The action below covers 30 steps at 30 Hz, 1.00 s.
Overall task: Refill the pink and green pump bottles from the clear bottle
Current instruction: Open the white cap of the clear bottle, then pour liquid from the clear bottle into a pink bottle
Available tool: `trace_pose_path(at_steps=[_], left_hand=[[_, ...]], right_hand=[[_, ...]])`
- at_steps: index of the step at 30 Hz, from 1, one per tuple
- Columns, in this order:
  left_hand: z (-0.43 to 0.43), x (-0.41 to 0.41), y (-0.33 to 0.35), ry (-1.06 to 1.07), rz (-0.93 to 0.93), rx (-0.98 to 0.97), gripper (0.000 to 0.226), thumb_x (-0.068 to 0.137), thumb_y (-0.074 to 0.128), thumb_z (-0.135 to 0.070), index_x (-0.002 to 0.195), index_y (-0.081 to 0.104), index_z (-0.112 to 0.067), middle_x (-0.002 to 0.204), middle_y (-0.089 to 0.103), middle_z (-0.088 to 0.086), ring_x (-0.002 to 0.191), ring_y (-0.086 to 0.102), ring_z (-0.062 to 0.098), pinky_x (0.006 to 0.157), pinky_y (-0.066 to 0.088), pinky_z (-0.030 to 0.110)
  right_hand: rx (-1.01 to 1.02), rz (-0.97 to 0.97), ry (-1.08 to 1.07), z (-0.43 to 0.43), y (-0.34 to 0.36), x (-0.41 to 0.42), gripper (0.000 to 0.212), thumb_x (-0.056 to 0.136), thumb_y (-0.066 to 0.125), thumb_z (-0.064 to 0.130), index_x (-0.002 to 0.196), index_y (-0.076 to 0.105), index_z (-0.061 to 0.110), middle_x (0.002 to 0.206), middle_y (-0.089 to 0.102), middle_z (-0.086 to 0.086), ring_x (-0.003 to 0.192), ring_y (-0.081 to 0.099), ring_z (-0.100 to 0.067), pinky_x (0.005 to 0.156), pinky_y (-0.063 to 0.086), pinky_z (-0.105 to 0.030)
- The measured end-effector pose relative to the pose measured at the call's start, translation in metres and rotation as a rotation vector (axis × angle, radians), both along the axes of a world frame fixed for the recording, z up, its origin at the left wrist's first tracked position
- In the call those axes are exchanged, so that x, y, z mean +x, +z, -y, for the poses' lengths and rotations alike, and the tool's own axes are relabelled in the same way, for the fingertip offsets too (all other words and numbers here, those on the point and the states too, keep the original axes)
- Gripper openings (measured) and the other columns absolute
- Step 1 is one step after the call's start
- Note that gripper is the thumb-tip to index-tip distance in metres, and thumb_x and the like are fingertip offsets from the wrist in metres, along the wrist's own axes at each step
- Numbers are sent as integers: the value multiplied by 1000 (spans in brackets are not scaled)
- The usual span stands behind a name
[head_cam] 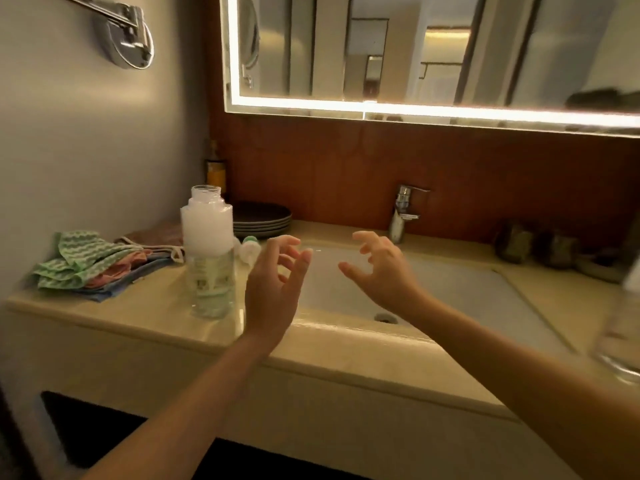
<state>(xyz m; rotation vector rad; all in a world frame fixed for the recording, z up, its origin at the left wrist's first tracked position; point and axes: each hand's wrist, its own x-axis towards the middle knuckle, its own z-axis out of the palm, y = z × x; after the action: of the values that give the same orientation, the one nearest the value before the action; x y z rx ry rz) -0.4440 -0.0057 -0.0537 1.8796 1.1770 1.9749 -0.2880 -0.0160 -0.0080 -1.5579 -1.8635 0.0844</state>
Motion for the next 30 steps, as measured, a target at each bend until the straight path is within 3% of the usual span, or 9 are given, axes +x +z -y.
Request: trace_pose_path(at_steps=[7,12,15,20,25,30], left_hand=[[14,136,8,-296,-133,58,45,83,39,-65,104,49,-26,85,51,-24,76,58,-5,63,45,3],[41,222,8,-551,-131,-27,34,81,50,-48,106,47,-25,87,54,-16,79,58,-2,67,50,11],[57,261,-1,-628,-160,-56,36,79,49,-49,106,47,-25,86,53,-18,78,58,-3,66,49,11],[70,301,-18,-676,-205,-133,27,85,57,-35,107,49,-22,85,53,-17,77,57,1,66,50,16],[71,317,-29,-728,-232,-236,23,87,58,-28,108,49,-22,88,57,-12,81,58,7,72,54,28],[63,316,-37,-704,-248,-266,19,87,59,-27,104,50,-26,86,60,-12,78,61,9,72,55,30]], right_hand=[[100,-71,-174,64,30,109,52,86,60,38,132,43,21,110,52,1,93,51,-10,77,46,-23],[207,-87,-321,116,37,183,43,86,61,34,125,50,19,94,55,5,79,53,-6,67,44,-12],[213,-111,-430,141,26,226,40,87,61,31,123,52,17,91,56,3,80,55,-10,71,45,-17],[119,-118,-596,168,-7,287,38,88,60,27,122,52,12,87,55,0,72,50,-7,59,40,-10],[79,-175,-676,175,-34,325,42,85,64,31,119,55,9,94,57,-3,83,56,-15,73,51,-27],[43,-166,-679,174,-46,338,41,86,62,30,119,54,8,95,49,2,85,52,-12,72,43,-23]])
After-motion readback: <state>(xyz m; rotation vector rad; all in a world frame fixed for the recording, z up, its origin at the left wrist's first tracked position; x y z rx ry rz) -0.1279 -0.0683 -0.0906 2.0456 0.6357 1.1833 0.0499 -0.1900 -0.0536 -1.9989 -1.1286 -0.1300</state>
